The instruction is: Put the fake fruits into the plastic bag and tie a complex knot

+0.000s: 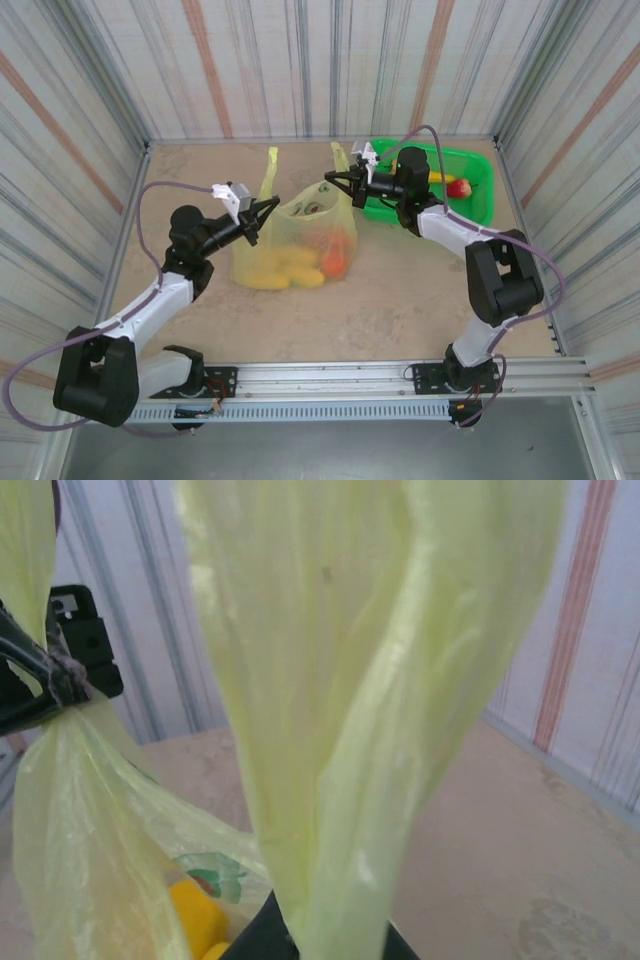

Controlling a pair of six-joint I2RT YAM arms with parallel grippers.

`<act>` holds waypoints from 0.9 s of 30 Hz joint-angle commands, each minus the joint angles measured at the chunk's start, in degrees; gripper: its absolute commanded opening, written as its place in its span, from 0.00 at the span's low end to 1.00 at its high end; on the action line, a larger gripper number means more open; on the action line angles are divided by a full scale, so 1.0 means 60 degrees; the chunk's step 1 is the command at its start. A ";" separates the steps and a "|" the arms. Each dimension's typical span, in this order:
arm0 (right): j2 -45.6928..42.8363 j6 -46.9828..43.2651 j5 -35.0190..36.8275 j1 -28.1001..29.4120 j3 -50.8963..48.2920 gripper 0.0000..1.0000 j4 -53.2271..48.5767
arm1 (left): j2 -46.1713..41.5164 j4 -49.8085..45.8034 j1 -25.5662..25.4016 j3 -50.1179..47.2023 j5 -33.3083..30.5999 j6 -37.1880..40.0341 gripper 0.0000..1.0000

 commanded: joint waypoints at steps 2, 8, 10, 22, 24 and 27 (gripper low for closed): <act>-0.1749 -0.3217 0.1240 0.0353 0.0982 0.00 -0.4863 | -0.0299 -0.1923 -0.0085 0.1279 0.0235 0.0134 0.00; -0.3495 -0.4654 0.4026 0.1344 0.0335 0.00 -0.6062 | 0.0307 -0.5060 -0.0461 0.3468 0.0301 -0.0457 0.00; -0.3784 -0.5198 0.4969 0.1677 0.0299 0.00 -0.6428 | 0.0561 -0.6100 -0.0832 0.4044 0.0230 0.0016 0.00; -0.4210 -0.6563 0.6845 0.2308 0.0086 0.00 -0.6949 | 0.1752 -0.7322 -0.1430 0.4874 0.1286 -0.0218 0.00; -0.4149 -0.6639 0.6919 0.2354 0.0037 0.00 -0.6794 | 0.1942 -0.7325 -0.1479 0.4924 0.1518 -0.0342 0.00; -0.4034 -0.6690 0.6885 0.2457 0.0006 0.00 -0.6585 | 0.2135 -0.7314 -0.1569 0.4926 0.1607 -0.0449 0.00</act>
